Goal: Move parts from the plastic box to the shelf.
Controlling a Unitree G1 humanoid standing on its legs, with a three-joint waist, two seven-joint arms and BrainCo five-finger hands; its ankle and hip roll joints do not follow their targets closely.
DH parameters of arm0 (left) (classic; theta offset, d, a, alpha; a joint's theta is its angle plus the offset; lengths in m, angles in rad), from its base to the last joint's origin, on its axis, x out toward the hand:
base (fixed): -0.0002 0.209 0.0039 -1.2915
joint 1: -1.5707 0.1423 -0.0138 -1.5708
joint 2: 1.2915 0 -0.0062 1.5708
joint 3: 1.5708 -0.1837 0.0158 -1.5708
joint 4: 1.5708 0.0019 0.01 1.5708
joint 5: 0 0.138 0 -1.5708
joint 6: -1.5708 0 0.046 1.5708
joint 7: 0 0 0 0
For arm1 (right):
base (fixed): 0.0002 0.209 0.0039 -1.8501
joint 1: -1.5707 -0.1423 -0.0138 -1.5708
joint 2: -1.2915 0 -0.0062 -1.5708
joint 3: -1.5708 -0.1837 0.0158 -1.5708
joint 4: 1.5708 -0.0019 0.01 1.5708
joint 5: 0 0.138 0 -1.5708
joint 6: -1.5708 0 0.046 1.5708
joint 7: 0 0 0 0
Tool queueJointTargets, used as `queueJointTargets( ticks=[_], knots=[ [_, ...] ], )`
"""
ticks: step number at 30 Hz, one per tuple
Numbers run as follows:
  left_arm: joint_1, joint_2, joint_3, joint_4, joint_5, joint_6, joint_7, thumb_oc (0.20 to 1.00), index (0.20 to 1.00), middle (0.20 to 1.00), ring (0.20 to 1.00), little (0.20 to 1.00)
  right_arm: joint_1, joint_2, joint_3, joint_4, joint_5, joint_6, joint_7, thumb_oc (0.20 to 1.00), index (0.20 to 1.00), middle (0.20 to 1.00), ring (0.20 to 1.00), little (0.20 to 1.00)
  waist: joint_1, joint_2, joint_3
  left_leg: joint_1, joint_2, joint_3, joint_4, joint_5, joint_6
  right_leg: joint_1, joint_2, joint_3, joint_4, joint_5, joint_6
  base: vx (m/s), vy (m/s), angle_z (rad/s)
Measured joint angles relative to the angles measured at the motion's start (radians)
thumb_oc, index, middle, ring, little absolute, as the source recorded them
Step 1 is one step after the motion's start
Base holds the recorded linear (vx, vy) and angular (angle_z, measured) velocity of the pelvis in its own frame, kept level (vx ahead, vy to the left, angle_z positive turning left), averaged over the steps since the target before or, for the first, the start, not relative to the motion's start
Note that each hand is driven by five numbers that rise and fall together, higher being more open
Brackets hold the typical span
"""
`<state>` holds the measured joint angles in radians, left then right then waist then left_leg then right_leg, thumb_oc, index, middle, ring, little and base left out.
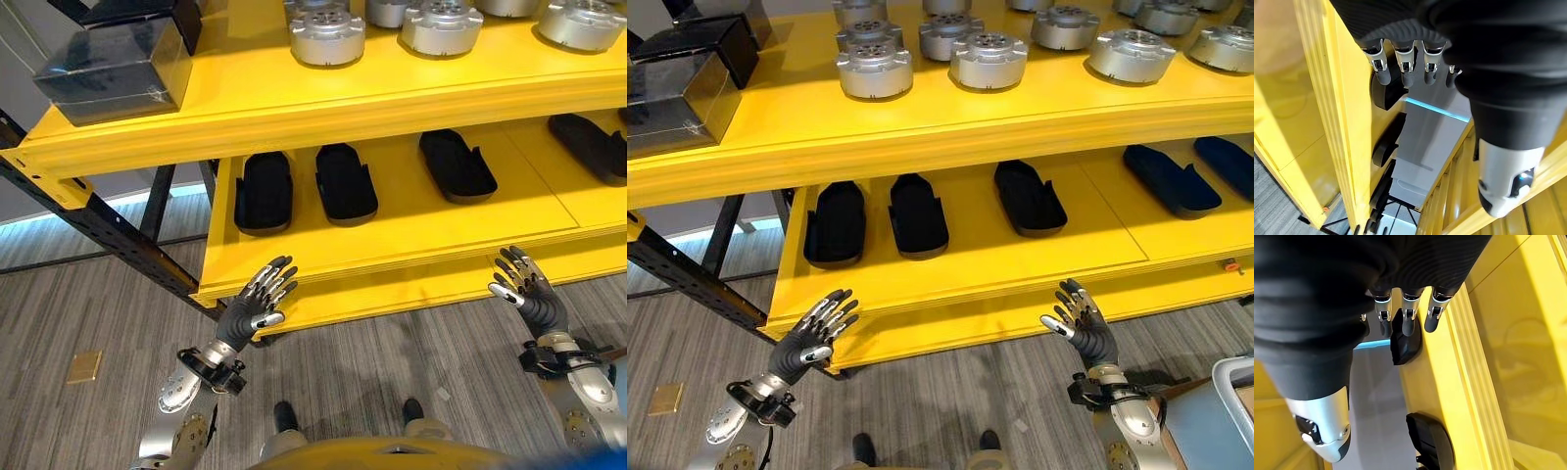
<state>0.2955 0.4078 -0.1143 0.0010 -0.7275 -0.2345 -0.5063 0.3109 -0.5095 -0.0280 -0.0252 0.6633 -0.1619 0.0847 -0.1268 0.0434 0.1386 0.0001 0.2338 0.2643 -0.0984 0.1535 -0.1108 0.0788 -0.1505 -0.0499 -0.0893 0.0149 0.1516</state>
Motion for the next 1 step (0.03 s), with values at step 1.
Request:
queueJointTargets(
  ticks=[1],
  knots=[
    [0.0, 0.0, 0.0, 0.0, -0.001, 0.0, -0.001, 1.0, 1.0, 1.0, 1.0, 1.0, 0.0, 0.0, 0.0, 0.005, 0.0, 0.0, 0.003, 1.0, 1.0, 1.0, 1.0, 1.0, 0.001, 0.0, 0.0, 0.0, -0.001, 0.0, 0.0, 0.0, 0.0, 0.0, -0.001, 0.0, 0.0, 0.0, 0.0, 0.0, 0.0, 0.0]
  ],
)
